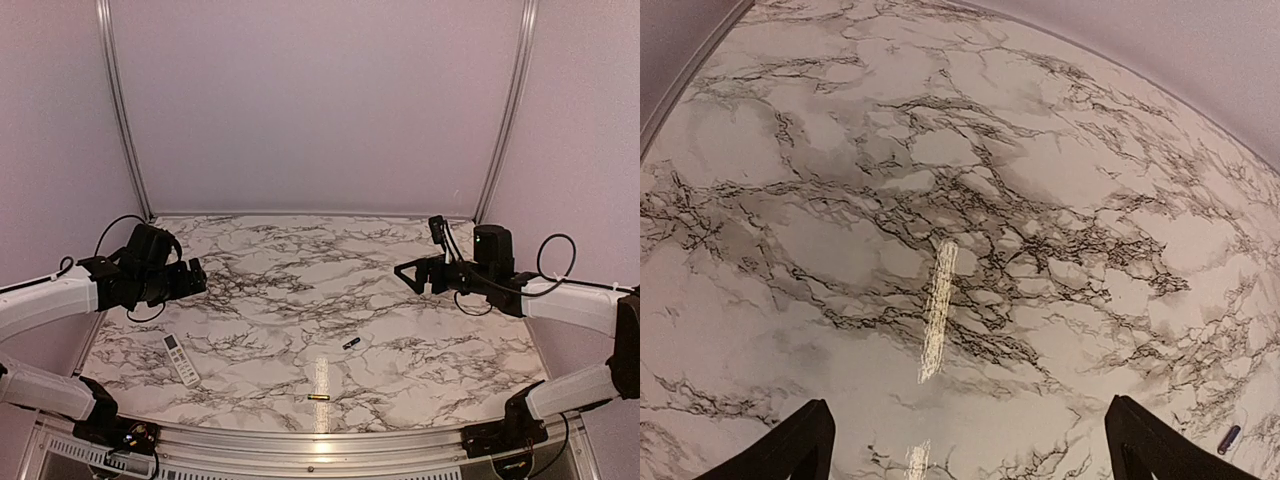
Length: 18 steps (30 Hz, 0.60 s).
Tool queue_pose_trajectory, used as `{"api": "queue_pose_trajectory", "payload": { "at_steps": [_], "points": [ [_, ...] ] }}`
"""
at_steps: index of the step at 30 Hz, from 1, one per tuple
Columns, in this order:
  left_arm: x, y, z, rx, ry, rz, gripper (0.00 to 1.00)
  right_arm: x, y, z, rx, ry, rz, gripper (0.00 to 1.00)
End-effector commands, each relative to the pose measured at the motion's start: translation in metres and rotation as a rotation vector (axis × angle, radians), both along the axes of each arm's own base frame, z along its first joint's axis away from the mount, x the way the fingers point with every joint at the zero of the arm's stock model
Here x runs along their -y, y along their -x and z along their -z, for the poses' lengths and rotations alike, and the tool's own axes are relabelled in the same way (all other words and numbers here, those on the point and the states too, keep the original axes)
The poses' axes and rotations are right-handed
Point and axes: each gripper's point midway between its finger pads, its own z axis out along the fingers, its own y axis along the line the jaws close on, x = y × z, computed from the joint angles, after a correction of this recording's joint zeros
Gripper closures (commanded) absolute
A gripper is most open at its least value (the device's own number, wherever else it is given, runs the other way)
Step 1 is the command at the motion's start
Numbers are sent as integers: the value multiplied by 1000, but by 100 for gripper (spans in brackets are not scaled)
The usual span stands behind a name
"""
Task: Load the batteries into the remote control
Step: Pick up the remote control from the center of the board.
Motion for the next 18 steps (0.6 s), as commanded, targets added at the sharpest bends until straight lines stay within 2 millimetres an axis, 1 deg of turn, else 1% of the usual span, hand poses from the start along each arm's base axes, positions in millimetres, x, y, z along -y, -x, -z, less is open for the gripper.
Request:
{"api": "queue_pose_trajectory", "payload": {
  "at_steps": [1, 5, 9, 12, 16, 18],
  "points": [
    [-20, 18, 2, -45, -29, -99, 1, -2, 3, 5, 2, 29, -6, 1],
    [-30, 37, 10, -100, -22, -168, 1, -3, 5, 3, 8, 22, -14, 1],
    [-40, 61, 22, -156, 19, -266, 1, -4, 7, 8, -1, 19, -25, 1],
    [-48, 76, 35, -204, 16, -330, 1, -6, 11, 10, -7, 13, -36, 1],
    [-49, 90, 59, -276, -8, -353, 1, -5, 12, 10, -4, 8, -32, 1],
    [-50, 93, 68, -297, -27, -364, 2, -5, 13, 9, -1, 7, -33, 1]
  ]
}}
